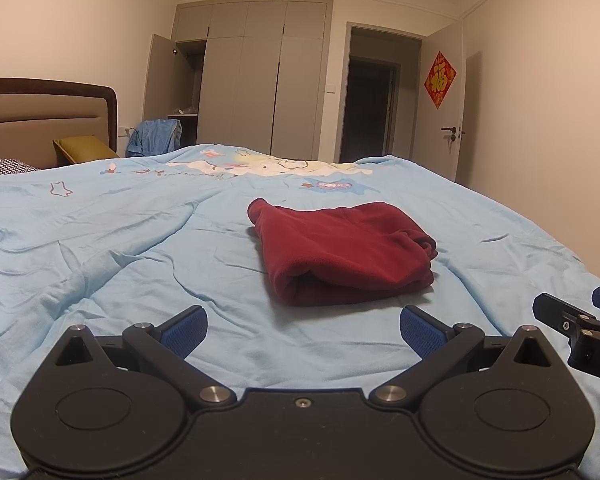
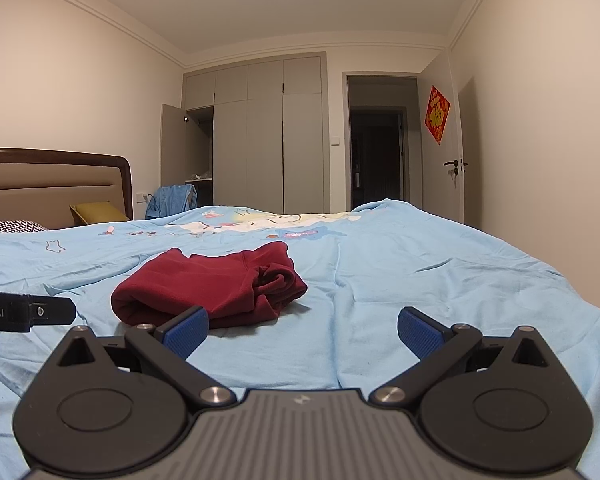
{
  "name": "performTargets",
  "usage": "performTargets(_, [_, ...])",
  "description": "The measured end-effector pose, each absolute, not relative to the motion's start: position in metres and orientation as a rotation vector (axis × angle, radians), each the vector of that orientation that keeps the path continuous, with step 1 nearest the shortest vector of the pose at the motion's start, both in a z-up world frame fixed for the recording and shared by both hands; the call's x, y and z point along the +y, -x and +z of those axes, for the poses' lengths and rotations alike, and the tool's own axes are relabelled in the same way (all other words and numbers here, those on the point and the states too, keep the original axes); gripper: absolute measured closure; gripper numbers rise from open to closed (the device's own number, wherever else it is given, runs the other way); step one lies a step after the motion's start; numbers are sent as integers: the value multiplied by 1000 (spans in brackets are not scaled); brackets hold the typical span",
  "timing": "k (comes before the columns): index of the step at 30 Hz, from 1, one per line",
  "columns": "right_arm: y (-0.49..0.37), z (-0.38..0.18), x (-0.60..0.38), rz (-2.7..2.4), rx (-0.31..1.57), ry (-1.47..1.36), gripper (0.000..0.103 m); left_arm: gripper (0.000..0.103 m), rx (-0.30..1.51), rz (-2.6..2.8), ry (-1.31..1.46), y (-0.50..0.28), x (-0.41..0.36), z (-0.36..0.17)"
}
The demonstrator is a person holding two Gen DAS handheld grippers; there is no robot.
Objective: Fold small clothes
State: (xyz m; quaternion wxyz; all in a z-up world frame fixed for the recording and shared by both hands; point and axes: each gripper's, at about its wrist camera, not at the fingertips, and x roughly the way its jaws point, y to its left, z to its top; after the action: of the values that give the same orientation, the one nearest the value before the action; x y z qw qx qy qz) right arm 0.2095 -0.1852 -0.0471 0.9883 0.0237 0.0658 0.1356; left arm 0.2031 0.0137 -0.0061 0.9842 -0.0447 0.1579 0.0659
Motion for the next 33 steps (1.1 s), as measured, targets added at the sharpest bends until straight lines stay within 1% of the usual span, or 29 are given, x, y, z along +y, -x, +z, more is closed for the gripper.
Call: performTargets(33, [-210,-48,-185,273,136,-48,0,1,325,129,86,-203,13,-9])
